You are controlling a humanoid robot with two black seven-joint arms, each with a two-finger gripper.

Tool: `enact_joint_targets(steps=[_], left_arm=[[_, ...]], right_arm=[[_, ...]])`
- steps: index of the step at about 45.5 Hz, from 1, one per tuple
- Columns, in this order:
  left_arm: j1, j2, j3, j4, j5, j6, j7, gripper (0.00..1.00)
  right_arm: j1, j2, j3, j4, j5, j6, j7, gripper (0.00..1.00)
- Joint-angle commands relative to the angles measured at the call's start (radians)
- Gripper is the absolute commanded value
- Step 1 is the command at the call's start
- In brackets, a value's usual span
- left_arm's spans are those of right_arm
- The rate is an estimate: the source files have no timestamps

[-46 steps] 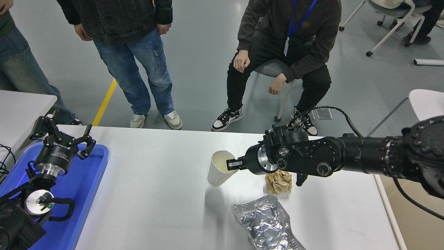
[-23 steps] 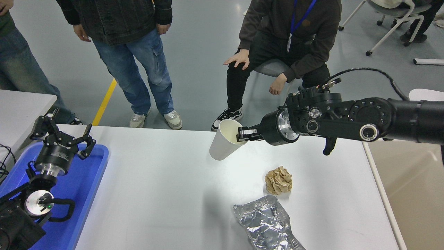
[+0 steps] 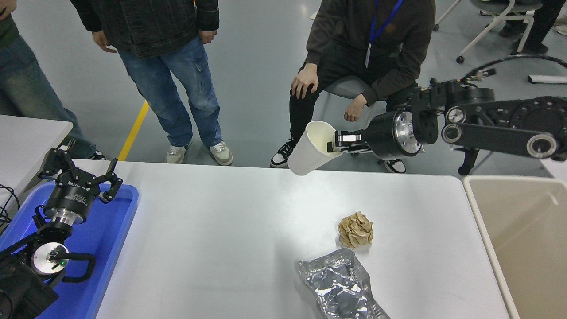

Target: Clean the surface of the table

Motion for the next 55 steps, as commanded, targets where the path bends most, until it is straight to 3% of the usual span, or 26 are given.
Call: enact_joint_targets(steps=[1,35,47,55], left_arm=[[0.000,0.000,0.000,0.000,0.000,0.000,0.000,1.00],[0.000,0.000,0.000,0.000,0.000,0.000,0.000,1.00],[0.000,0.000,0.000,0.000,0.000,0.000,0.000,1.00],[0.000,0.000,0.000,0.000,0.000,0.000,0.000,1.00]], right_arm=[[0.046,-0.151,-0.007,0.090,-0.003,0.028,0.002,0.00],[-0.040,-0.553,-0.013,0.110,-0.194,0.057,0.004,0.00],[-0.152,-0.701,0.001,0.095,-0.209,0.043,0.010,0.00],[-0.244,-0.718,0.003,0.069,-0.208,-0.015,0.040,0.00]])
